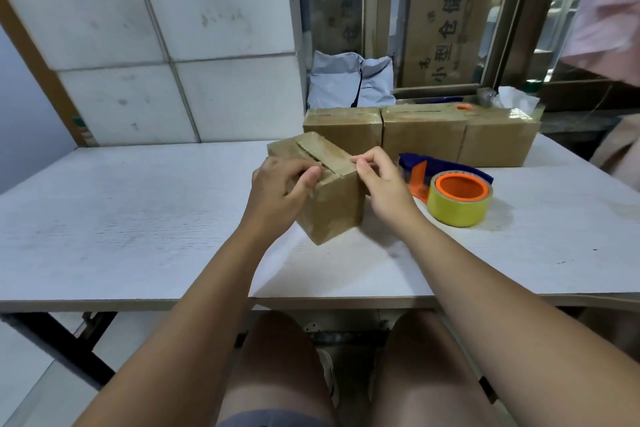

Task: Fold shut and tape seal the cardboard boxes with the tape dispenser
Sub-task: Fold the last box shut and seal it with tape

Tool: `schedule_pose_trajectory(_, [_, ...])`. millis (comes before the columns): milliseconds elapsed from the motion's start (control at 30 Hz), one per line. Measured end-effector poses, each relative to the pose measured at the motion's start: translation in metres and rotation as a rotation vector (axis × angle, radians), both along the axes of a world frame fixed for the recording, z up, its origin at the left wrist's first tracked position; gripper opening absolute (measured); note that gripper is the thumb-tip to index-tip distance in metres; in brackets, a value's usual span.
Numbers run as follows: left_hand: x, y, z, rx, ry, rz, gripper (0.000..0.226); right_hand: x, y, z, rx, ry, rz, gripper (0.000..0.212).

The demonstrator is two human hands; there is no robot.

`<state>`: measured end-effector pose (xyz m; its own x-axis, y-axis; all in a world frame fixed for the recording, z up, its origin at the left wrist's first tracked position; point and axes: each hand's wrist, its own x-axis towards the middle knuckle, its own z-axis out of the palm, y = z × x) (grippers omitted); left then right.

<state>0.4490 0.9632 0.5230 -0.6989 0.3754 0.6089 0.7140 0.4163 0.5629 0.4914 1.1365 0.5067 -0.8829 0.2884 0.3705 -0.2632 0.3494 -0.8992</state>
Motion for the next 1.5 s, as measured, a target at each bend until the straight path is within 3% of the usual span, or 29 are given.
schedule_pose_trajectory(100, [-0.001, -0.008, 0.001, 0.055, -0.001, 0.021, 0.039, 0.001, -0.002, 0.006, -0.145, -0.032, 0.041, 0.020])
schedule_pose_trajectory(200, [-0.006, -0.010, -0.001, 0.082, -0.010, 0.193, 0.037, 0.002, -0.003, 0.009, -0.197, -0.062, 0.052, 0.027])
schedule_pose_trajectory(333, [-0.007, -0.011, -0.005, 0.312, -0.141, 0.387, 0.026, 0.003, -0.007, 0.013, -0.200, -0.105, 0.047, 0.029])
schedule_pose_trajectory(467, [-0.009, -0.014, -0.003, 0.398, -0.314, 0.346, 0.031, 0.007, -0.020, 0.019, -0.080, -0.014, -0.170, 0.012])
schedule_pose_trajectory(567, [-0.007, -0.020, -0.007, 0.504, -0.398, 0.368, 0.032, 0.016, -0.032, 0.019, -0.136, 0.021, -0.320, 0.014])
schedule_pose_trajectory(667, [-0.004, -0.023, -0.011, 0.593, -0.459, 0.346, 0.029, 0.021, -0.049, 0.014, -0.307, -0.057, -0.273, 0.026])
schedule_pose_trajectory(767, [0.005, -0.023, -0.018, 0.726, -0.522, 0.200, 0.030, 0.022, -0.064, 0.007, -0.314, -0.094, -0.230, 0.042])
schedule_pose_trajectory(900, [0.012, -0.028, -0.030, 0.896, -0.690, -0.036, 0.026, 0.030, -0.060, 0.014, -0.420, -0.060, -0.209, 0.040])
schedule_pose_trajectory(1000, [0.012, -0.034, -0.030, 0.885, -0.724, -0.066, 0.021, 0.031, -0.051, 0.020, -0.446, -0.066, -0.180, 0.038])
schedule_pose_trajectory(1200, [0.011, -0.036, -0.026, 0.781, -0.571, -0.001, 0.024, 0.025, -0.046, 0.014, -0.367, -0.073, -0.189, 0.033])
schedule_pose_trajectory(1500, [0.010, -0.036, -0.028, 0.784, -0.570, -0.194, 0.015, 0.024, -0.048, 0.010, -0.323, -0.060, -0.214, 0.035])
